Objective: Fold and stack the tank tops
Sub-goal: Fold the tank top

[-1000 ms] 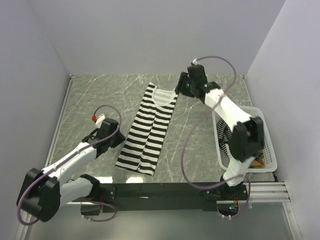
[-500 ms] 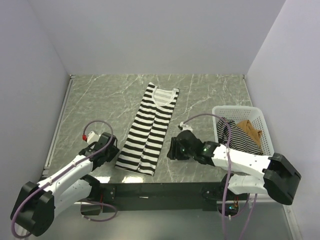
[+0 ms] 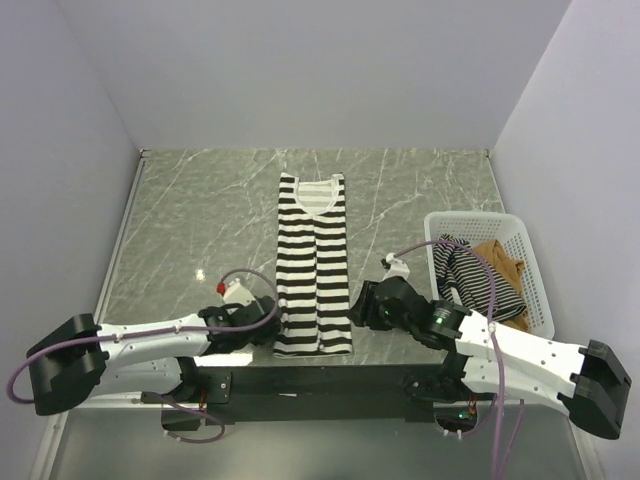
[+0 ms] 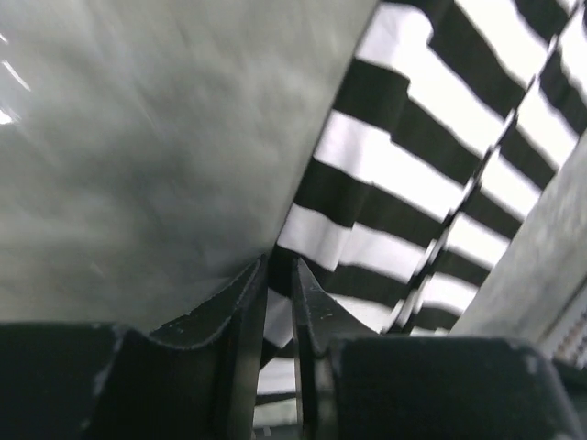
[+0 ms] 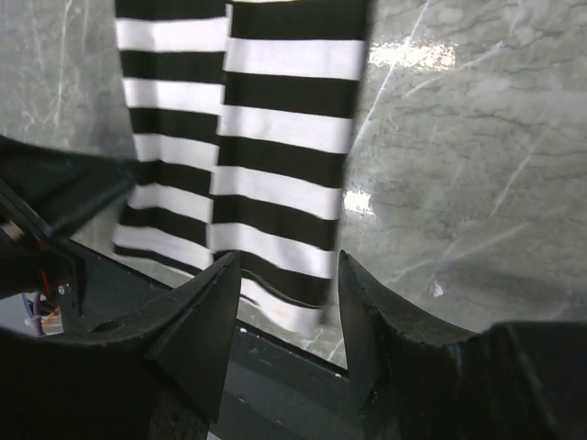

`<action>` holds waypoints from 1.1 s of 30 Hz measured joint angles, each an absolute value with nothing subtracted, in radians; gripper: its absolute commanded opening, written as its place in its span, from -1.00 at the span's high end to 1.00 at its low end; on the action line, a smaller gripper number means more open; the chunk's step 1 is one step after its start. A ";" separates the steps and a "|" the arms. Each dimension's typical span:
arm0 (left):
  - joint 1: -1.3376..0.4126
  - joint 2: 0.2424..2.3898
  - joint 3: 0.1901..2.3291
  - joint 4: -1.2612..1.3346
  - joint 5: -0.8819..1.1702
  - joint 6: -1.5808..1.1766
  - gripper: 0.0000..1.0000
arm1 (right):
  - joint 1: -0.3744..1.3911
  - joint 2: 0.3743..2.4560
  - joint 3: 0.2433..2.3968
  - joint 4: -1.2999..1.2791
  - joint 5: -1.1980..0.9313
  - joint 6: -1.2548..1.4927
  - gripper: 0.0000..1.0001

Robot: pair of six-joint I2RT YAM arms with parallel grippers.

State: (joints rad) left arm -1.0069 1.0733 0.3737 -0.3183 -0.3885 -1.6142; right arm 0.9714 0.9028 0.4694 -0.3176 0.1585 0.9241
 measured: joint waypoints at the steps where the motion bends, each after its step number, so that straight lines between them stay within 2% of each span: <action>1: -1.048 1.084 0.381 -0.319 -0.390 -1.638 0.50 | 0.975 0.883 0.467 -0.329 0.163 0.928 -0.08; 3: -1.112 1.096 0.393 -0.332 -0.392 -1.673 0.40 | 0.987 0.850 0.456 -0.353 0.172 0.937 -0.09; 4: -1.140 1.097 0.399 -0.348 -0.393 -1.693 0.26 | 0.994 0.838 0.450 -0.368 0.175 0.942 -0.09; 9: -1.187 1.030 0.411 -0.459 -0.408 -1.736 -0.06 | 1.049 0.812 0.419 -0.437 0.198 0.987 -0.09; 10: -1.189 0.991 0.406 -0.480 -0.409 -1.734 -0.18 | 1.064 0.810 0.410 -0.447 0.199 1.000 -0.09; 13: -1.196 0.889 0.387 -0.499 -0.403 -1.711 -0.20 | 1.104 0.817 0.386 -0.466 0.201 1.036 -0.08; 17: -1.205 0.865 0.375 -0.479 -0.376 -1.655 -0.15 | 1.150 0.870 0.379 -0.463 0.202 1.076 -0.08; 23: -1.256 0.981 0.379 -0.430 -0.338 -1.621 -0.06 | 1.199 0.945 0.370 -0.434 0.209 1.123 -0.08; 33: -1.310 1.015 0.388 -0.443 -0.339 -1.679 0.27 | 1.237 1.020 0.374 -0.334 0.221 1.165 0.06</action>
State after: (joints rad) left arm -1.3102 1.0153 0.3878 -0.4427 -0.3389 -1.6787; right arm 1.2369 1.0199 0.3740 -0.3340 0.2207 1.1652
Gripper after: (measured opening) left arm 0.397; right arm 0.484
